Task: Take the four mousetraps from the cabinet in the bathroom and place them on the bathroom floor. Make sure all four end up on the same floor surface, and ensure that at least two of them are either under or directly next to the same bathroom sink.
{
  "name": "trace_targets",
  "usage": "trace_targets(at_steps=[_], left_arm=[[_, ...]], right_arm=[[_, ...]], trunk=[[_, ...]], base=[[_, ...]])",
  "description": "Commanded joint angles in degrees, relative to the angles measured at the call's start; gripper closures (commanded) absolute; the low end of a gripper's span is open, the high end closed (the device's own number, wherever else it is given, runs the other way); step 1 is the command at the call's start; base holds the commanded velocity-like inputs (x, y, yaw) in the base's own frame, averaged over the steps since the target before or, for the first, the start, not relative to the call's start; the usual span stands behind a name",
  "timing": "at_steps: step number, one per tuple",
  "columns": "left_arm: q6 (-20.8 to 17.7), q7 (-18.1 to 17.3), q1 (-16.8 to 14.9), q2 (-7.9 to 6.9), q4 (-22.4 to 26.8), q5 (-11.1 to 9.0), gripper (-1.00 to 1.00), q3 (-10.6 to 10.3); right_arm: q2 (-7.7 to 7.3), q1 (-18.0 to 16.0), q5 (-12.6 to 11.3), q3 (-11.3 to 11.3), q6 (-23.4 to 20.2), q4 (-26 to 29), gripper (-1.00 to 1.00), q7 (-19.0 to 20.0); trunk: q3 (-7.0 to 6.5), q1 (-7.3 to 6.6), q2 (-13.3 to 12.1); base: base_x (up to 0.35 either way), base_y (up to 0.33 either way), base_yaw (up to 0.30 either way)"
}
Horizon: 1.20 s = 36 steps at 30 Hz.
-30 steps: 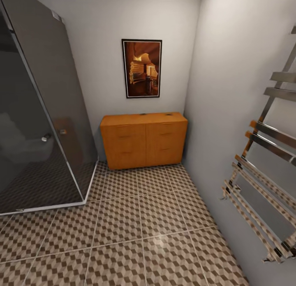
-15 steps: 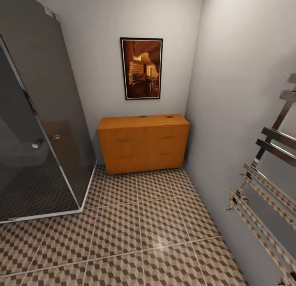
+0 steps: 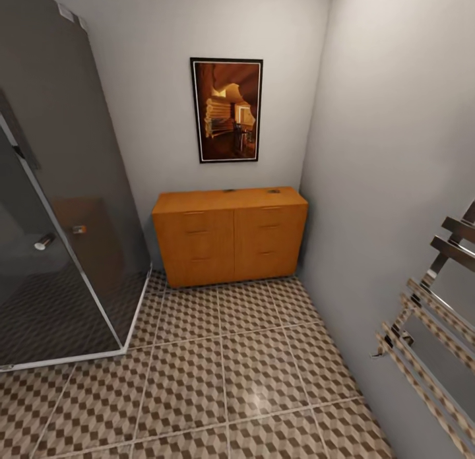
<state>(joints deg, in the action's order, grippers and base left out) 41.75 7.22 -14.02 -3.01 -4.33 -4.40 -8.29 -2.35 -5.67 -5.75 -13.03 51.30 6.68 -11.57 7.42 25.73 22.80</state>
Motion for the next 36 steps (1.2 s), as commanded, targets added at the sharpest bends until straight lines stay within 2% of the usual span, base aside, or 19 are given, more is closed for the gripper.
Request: trace_targets(at_steps=[1, 36], left_arm=[[0.3, 0.1, -0.1, 0.02, -0.2, -0.4, -1.00, -0.5], [0.3, 0.1, -0.1, 0.02, -0.2, -0.4, -1.00, -0.5]], right_arm=[[-0.02, 0.0, -0.6, -0.5, 0.2, 0.0, -1.00, 0.0], [0.25, 0.0, -0.6, -0.6, 0.1, 0.0, -1.00, 0.1]], trunk=[[0.12, 0.05, 0.1], [0.12, 0.05, 0.1]], base=[[0.191, 0.000, 0.000], [0.013, 0.000, 0.000]])
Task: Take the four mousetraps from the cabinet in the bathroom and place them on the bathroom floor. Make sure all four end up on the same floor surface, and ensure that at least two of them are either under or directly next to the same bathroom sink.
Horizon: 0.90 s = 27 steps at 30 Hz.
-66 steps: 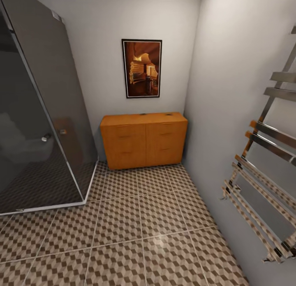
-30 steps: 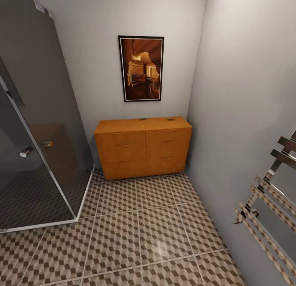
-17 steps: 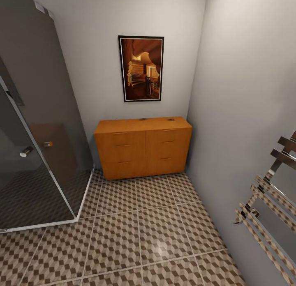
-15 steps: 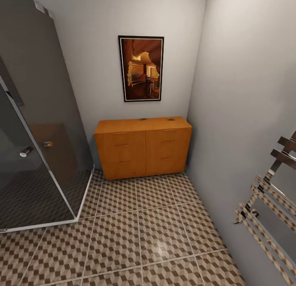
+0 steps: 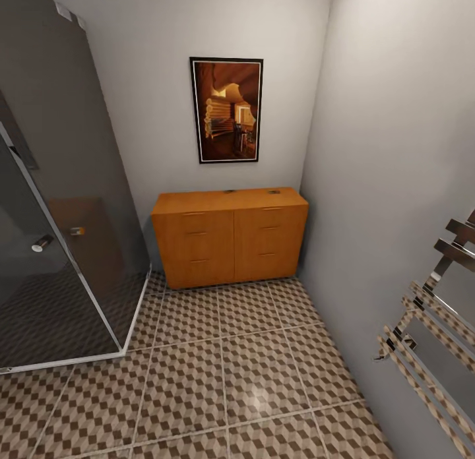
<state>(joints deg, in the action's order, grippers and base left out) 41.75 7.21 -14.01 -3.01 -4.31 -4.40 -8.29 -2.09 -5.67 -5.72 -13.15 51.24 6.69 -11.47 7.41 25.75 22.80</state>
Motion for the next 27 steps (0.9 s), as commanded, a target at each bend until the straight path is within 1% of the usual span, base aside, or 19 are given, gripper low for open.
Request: trace_targets(at_steps=[1, 14, 19, 27], left_arm=[[0.3, 0.1, -0.1, 0.02, -0.2, -0.4, -1.00, -0.5], [0.3, 0.1, -0.1, 0.02, -0.2, -0.4, -1.00, -0.5], [0.3, 0.1, -0.1, 0.02, -0.2, -0.4, -1.00, -0.5], [0.3, 0.2, -0.1, 0.08, -0.2, -0.4, -1.00, -0.6]], right_arm=[[0.02, 0.0, -0.6, -0.5, 0.2, 0.0, -1.00, 0.0], [0.26, 0.0, -0.5, -0.5, 0.2, 0.0, -1.00, 0.0], [0.76, 0.0, -0.4, -0.5, 0.2, 0.0, -1.00, 0.0], [0.93, 0.0, -0.4, -0.5, 0.2, 0.0, -1.00, 0.0]], trunk=[[0.12, 0.03, 0.1], [0.12, 0.03, 0.1], [0.12, 0.03, 0.1], [0.12, 0.03, 0.1]], base=[[0.000, 0.000, 0.000], [0.000, 0.000, 0.000], [0.000, 0.000, 0.000], [0.000, 0.000, 0.000]])
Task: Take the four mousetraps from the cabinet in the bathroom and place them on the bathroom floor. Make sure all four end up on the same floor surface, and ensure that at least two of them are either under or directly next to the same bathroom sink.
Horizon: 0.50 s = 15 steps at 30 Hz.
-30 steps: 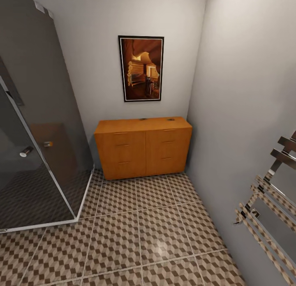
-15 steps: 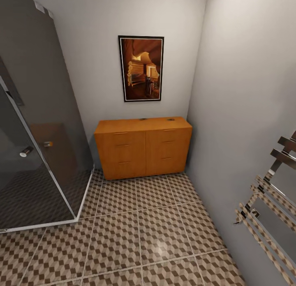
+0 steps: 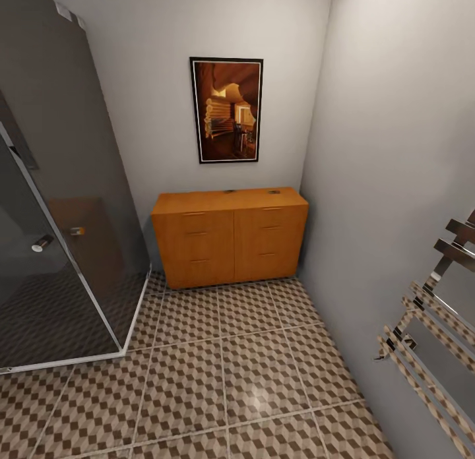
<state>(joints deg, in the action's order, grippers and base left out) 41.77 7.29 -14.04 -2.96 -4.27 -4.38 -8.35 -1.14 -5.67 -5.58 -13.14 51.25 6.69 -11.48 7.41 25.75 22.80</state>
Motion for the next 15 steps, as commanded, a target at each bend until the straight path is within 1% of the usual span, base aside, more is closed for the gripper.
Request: trace_targets(at_steps=[1, 6, 15], left_arm=[[0.3, 0.1, -0.1, 0.05, -0.2, -0.4, -1.00, -0.5], [0.3, 0.1, -0.1, 0.51, -0.2, -0.4, -1.00, -0.5], [0.3, 0.3, -0.1, 0.69, -0.2, -0.5, -1.00, -0.4]], right_arm=[[-0.02, 0.0, -0.6, -0.5, 0.2, 0.0, -1.00, 0.0], [0.00, 0.0, -0.6, -0.5, 0.2, 0.0, -1.00, 0.0], [0.00, 0.0, -0.6, -0.5, 0.2, 0.0, -1.00, -0.1]], trunk=[[0.12, 0.03, 0.1], [0.12, 0.03, 0.1], [0.12, 0.03, 0.1]], base=[[0.000, 0.000, 0.000], [0.000, 0.000, 0.000], [0.000, 0.000, 0.000]])
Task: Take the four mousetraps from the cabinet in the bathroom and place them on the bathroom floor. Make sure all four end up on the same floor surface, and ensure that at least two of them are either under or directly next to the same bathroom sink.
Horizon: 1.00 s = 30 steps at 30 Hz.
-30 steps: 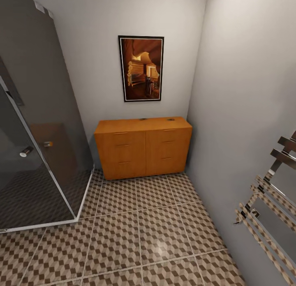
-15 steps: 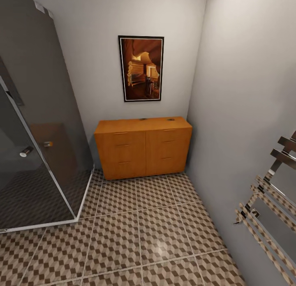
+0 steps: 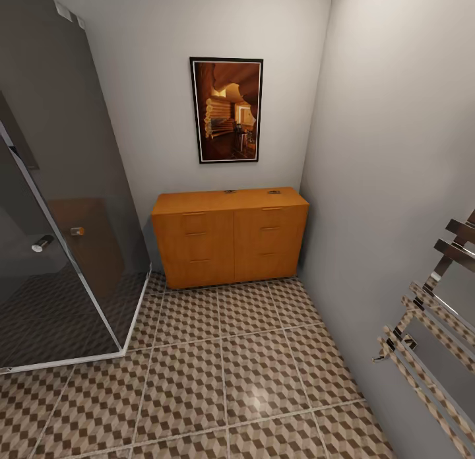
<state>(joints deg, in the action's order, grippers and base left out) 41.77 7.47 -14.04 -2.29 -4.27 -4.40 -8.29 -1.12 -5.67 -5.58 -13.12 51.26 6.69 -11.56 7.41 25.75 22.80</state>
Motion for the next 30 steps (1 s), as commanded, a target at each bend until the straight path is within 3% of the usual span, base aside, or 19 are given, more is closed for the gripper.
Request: trace_targets(at_steps=[1, 17, 30], left_arm=[[0.3, 0.1, -0.1, 0.05, -0.2, -0.4, -1.00, -0.5], [0.3, 0.3, -0.1, 0.09, -0.2, -0.4, -1.00, -0.5], [0.3, 0.1, -0.1, 0.09, -0.2, -0.4, -1.00, -0.5]], right_arm=[[-0.02, 0.0, -0.6, -0.5, 0.2, 0.0, -1.00, 0.0], [-0.02, 0.0, -0.6, -0.5, 0.2, 0.0, -1.00, -0.2], [-0.02, 0.0, -0.6, -0.5, 0.2, 0.0, -1.00, -0.2]], trunk=[[0.12, 0.03, 0.1], [0.15, 0.03, 0.1], [0.42, 0.03, 0.1]], base=[[0.026, -0.006, 0.000], [0.219, -0.139, 0.008], [0.276, -0.178, 0.183]])
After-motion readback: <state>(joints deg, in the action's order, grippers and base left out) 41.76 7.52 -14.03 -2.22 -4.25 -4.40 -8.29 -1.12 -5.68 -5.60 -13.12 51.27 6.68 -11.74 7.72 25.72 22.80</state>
